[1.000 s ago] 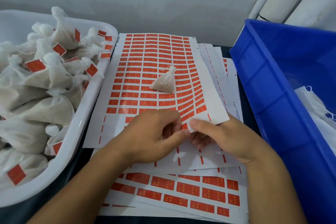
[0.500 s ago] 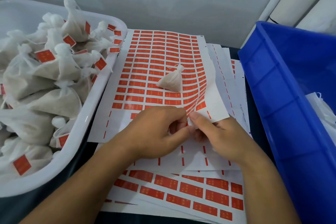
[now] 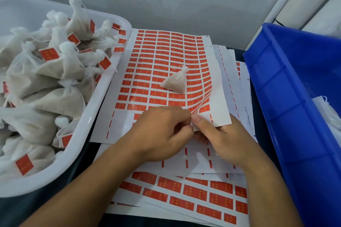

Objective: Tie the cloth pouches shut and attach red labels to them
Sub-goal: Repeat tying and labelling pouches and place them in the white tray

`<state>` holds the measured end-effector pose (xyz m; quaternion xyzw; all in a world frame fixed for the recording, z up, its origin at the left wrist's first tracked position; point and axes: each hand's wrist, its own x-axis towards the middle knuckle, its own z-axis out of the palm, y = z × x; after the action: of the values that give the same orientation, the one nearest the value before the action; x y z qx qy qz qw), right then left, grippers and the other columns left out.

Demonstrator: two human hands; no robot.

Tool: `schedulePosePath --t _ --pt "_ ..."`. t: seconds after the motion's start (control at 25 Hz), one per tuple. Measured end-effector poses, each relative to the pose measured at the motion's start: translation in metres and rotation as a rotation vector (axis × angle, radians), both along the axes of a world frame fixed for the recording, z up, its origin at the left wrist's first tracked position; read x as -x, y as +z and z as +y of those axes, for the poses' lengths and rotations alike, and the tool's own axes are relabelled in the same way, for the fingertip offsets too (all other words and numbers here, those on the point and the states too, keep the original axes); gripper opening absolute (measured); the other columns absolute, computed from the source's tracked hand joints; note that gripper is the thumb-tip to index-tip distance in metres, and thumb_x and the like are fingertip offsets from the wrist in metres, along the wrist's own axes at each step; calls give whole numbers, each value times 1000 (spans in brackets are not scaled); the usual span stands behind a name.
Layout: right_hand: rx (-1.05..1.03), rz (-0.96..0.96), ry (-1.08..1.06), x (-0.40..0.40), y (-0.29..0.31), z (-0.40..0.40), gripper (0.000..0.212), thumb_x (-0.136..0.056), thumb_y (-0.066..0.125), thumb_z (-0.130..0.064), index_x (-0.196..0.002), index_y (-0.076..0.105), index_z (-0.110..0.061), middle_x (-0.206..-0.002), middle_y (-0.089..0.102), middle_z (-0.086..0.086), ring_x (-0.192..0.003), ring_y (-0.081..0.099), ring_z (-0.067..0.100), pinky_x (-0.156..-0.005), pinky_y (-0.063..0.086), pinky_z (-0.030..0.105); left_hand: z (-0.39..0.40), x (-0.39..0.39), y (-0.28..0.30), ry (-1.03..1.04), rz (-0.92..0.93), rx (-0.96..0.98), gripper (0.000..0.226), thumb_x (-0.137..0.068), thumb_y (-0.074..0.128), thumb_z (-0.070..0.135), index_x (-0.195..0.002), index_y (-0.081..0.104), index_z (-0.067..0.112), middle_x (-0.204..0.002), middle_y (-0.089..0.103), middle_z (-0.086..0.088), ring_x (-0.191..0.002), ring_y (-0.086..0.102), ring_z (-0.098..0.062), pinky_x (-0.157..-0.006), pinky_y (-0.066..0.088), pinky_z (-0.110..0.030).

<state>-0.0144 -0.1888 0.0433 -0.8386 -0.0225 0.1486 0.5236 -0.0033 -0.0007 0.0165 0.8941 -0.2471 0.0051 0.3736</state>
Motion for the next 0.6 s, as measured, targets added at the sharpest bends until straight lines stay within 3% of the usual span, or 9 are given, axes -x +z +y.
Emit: schedulePosePath --t 0.4,0.6 --pt "13 2 0 0 1 -1 28 -76 52 -71 -98 59 -56 -94 66 -42 -94 63 -16 -59 52 6 0 -2 -3 -5 104 99 27 -93 42 38 -68 51 36 -76 60 27 -76 60 -7 -59 35 -8" --pt "9 -6 2 1 5 0 17 -76 51 -71 -85 49 -86 -92 65 -45 -94 62 -19 -59 51 5 2 -4 -3 25 139 85 28 -93 40 41 -70 54 36 -77 60 33 -79 61 -1 -60 38 -9"
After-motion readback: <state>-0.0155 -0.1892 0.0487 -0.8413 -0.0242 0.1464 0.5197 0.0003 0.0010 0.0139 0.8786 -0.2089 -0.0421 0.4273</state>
